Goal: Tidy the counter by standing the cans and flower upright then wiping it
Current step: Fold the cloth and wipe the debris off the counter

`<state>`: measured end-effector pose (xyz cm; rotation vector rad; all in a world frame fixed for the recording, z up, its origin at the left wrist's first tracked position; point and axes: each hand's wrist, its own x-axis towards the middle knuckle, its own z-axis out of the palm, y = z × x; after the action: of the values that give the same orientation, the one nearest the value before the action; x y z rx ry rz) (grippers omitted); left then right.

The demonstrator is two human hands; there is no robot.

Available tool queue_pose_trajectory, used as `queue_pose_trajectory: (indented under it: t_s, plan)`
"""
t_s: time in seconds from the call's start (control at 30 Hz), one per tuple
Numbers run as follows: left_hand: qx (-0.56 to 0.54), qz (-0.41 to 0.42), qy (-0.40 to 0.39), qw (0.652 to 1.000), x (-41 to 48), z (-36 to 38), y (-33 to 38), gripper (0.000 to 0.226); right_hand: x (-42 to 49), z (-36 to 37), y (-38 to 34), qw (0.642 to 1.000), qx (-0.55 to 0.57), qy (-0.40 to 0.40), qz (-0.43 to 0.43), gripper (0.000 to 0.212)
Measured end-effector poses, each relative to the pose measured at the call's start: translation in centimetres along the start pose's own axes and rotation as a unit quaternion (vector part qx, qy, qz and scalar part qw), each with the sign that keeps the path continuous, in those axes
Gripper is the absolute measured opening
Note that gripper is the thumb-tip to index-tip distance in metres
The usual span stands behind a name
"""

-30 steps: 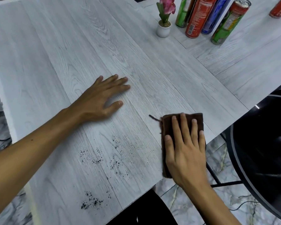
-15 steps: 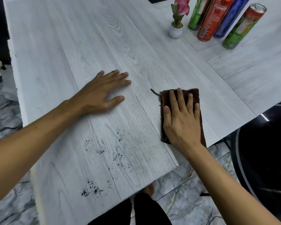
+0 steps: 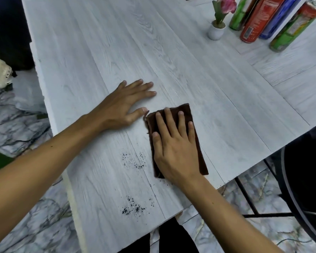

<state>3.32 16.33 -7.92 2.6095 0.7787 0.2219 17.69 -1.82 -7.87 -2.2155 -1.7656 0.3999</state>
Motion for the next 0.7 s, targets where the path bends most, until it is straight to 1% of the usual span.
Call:
queue_pose_trajectory:
  t_s: [0.17, 0.33, 0.5, 0.7]
  plan:
    - [-0.004, 0.006, -0.007, 1.000, -1.0, -0.2, -0.1, 0.053, -2.7, 1.7, -2.1, 0.999, -0.010, -0.008, -0.044, 0.056]
    - [0.000, 0.008, -0.008, 1.000, -1.9, -0.1, 0.2, 0.055, -6.2, 2.7, -2.2, 0.997, -0.022, -0.006, -0.069, 0.055]
    - [0.004, 0.009, -0.014, 1.000, -2.8, 0.0, 0.4, 0.056, -9.6, 2.4, -1.1, 0.999, -0.024, 0.010, -0.038, 0.055]
    - [0.009, 0.004, -0.015, 1.000, -3.5, -0.1, 0.7, 0.059, -11.5, 0.9, 1.1, 0.998, -0.023, 0.026, 0.043, 0.058]
